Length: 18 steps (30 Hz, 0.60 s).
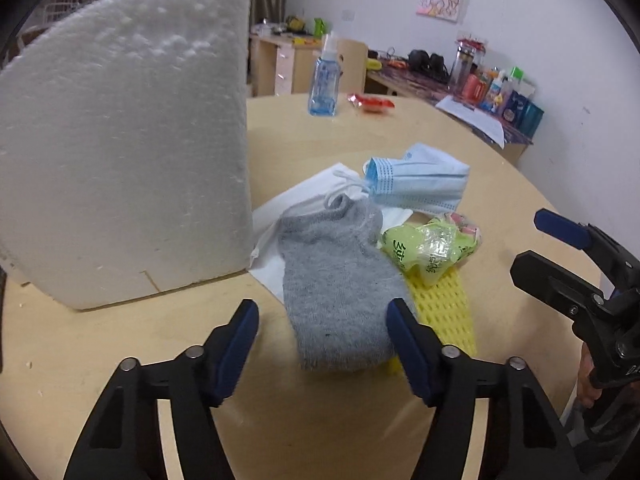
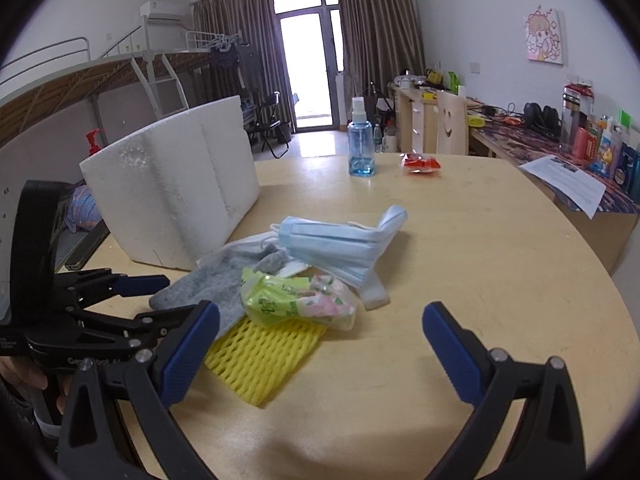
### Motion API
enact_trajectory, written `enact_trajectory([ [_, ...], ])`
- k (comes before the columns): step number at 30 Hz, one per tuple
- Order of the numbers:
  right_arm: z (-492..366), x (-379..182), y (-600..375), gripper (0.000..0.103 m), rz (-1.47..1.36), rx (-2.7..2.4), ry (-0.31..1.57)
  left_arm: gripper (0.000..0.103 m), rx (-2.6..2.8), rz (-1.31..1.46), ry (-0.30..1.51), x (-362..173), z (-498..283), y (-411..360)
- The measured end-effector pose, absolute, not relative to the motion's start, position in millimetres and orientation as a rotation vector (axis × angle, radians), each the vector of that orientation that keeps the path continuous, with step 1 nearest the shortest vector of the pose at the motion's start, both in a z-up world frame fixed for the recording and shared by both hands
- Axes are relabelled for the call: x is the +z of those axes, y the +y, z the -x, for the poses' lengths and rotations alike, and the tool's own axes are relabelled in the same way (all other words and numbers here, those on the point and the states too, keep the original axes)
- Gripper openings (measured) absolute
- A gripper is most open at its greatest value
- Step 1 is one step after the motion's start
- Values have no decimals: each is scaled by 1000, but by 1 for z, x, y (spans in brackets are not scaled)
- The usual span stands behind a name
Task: Organize soft objects
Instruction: 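Lower the left gripper onto the grey sock while the right gripper approaches the green wipe pack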
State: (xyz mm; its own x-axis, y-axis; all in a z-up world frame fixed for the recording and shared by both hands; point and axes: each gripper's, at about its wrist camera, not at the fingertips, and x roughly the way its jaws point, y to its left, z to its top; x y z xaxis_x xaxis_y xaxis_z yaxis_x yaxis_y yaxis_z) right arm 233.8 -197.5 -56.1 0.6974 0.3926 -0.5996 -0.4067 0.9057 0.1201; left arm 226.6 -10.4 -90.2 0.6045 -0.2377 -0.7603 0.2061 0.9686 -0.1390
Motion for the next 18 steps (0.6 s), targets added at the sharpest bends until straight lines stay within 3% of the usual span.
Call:
enact_trajectory([
  [6, -244, -62, -189, 103, 44, 464, 697, 43, -346, 23, 902, -92, -228, -14],
  [9, -246, -65, -184, 103, 61, 471, 712, 41, -392, 37, 880, -87, -225, -10],
  [18, -253, -67, -171, 102, 112, 489, 749, 17, -492, 79, 793, -83, -217, -2],
])
